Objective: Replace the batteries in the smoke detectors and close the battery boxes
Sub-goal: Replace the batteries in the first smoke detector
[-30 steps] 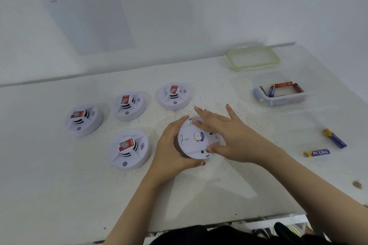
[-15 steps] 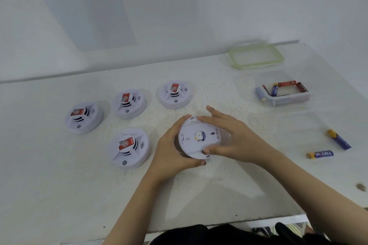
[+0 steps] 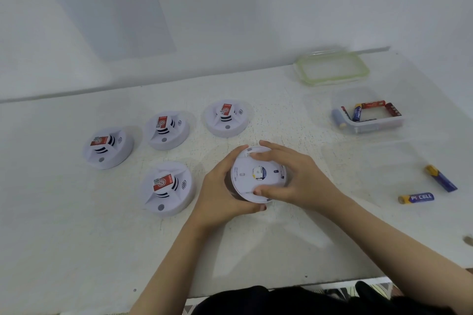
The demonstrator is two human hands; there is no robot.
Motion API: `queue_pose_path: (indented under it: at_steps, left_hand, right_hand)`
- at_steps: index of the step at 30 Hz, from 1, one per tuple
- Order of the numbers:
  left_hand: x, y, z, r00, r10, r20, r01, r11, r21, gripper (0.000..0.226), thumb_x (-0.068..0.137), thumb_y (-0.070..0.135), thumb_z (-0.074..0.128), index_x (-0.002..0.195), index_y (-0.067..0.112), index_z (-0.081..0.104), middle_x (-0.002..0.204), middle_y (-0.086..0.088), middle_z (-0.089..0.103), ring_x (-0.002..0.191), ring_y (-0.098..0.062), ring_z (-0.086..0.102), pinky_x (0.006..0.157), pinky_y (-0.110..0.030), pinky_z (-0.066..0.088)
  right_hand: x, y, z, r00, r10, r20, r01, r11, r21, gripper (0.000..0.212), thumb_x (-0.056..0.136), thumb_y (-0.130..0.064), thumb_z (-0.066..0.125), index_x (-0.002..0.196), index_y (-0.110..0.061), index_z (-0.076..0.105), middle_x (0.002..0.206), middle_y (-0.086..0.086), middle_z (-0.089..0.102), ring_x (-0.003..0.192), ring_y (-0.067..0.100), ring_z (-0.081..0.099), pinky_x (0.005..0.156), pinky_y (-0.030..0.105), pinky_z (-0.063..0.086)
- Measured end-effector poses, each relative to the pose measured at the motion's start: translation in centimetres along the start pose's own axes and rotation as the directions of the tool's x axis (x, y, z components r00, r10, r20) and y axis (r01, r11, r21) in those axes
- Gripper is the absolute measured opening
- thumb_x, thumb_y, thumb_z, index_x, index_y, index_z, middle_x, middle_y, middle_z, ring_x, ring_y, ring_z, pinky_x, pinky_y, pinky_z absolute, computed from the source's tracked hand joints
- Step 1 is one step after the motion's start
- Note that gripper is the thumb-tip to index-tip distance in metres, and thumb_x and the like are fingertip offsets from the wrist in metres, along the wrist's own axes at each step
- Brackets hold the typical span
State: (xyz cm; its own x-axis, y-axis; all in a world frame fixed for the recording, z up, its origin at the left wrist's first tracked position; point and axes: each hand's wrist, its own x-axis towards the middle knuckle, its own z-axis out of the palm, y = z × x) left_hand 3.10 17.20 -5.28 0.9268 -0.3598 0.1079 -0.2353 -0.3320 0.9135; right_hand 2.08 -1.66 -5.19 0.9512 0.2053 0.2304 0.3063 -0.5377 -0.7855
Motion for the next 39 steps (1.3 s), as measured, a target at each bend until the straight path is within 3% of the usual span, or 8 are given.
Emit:
queue_pose_path:
  at_steps: [9,15,19,25,28,31,34,39]
  left_hand:
    - [0.0,-0.6,0.2,0.999,-0.019,-0.026,0.019,1.000,-0.017,0.095,0.049,0.003,0.094,0.133,0.023,0.053,0.117,0.014,0.066,0.111,-0.002,0.062,0.083,-0.019,0.054]
    - [0.0,-0.9,0.5,0.997,-0.013,-0.073,0.007,0.996,-0.087,0.101,0.053,0.004,0.093,0.135,0.031,0.041,0.126,0.012,0.059,0.118,-0.010,0.059,0.090,-0.035,0.056]
    - [-0.2,-0.8,1.0,0.987,0.044,-0.155,-0.067,0.987,-0.144,0.103,0.054,-0.010,0.088,0.130,0.034,0.033,0.128,0.012,0.053,0.121,-0.012,0.057,0.088,-0.032,0.056]
    - [-0.1,0.9,1.8,0.967,0.176,-0.183,-0.182,0.983,-0.016,0.100,0.056,0.007,0.092,0.139,0.011,0.036,0.138,0.034,0.033,0.131,-0.004,0.045,0.098,-0.024,0.049]
    - [0.2,2.0,1.7,0.970,0.219,-0.106,-0.218,0.976,0.018,0.098,0.059,0.002,0.090,0.142,0.007,0.037,0.142,0.041,0.023,0.134,0.010,0.035,0.100,-0.014,0.042]
    - [0.4,2.2,1.8,0.978,0.199,-0.065,-0.199,0.980,0.005,0.104,0.061,0.005,0.090,0.146,0.008,0.031,0.133,0.053,0.024,0.127,0.023,0.030,0.092,0.001,0.034]
    - [0.4,2.1,2.1,0.992,0.101,-0.074,-0.105,0.994,-0.043,0.111,0.059,0.031,0.090,0.149,0.022,0.027,0.134,0.043,0.034,0.125,0.023,0.034,0.092,0.001,0.035]
    - [0.4,1.3,2.7,0.996,-0.014,-0.083,0.001,0.989,-0.145,0.092,0.063,0.013,0.090,0.135,0.034,0.037,0.121,0.032,0.055,0.117,0.008,0.053,0.090,-0.013,0.047]
  right_hand:
    - [0.0,-0.6,0.9,0.988,-0.098,-0.117,0.087,0.991,-0.097,0.054,0.067,-0.047,0.072,0.110,-0.017,0.058,0.115,-0.010,0.060,0.096,0.009,0.060,0.070,0.029,0.053]
    - [-0.2,-0.5,1.4,0.994,-0.034,-0.103,0.016,0.985,-0.171,0.057,0.069,-0.054,0.062,0.118,-0.025,0.055,0.124,-0.010,0.056,0.110,0.008,0.050,0.091,0.010,0.035]
    - [-0.7,-1.4,1.4,0.995,0.046,-0.086,-0.038,0.995,0.093,0.054,0.074,-0.053,0.059,0.122,-0.027,0.053,0.123,-0.020,0.054,0.112,-0.002,0.049,0.092,0.014,0.038]
    - [-0.9,-3.8,1.1,0.967,0.248,-0.059,-0.205,0.895,0.396,0.071,0.050,-0.056,0.074,0.112,-0.040,0.044,0.117,-0.026,0.050,0.105,-0.014,0.050,0.074,0.006,0.044]
    - [-0.9,-3.9,0.5,0.939,0.344,-0.025,-0.278,0.799,0.533,0.069,0.047,-0.050,0.077,0.108,-0.040,0.045,0.118,-0.016,0.056,0.105,-0.002,0.057,0.073,0.016,0.051]
    - [-1.0,-3.5,-0.2,0.941,0.328,0.084,-0.271,0.581,0.767,0.063,0.056,-0.038,0.073,0.113,-0.026,0.050,0.108,-0.001,0.068,0.094,0.016,0.067,0.067,0.023,0.053]
    - [-0.9,-3.0,-0.2,0.940,0.327,0.100,-0.251,0.462,0.851,0.064,0.061,-0.032,0.068,0.120,-0.014,0.049,0.097,0.002,0.071,0.086,0.021,0.068,0.067,0.029,0.056]
    - [-1.0,-2.1,-0.5,0.940,0.328,0.095,-0.227,0.393,0.891,0.065,0.078,-0.010,0.051,0.138,-0.032,0.038,0.118,0.010,0.066,0.102,0.031,0.066,0.075,0.039,0.057]
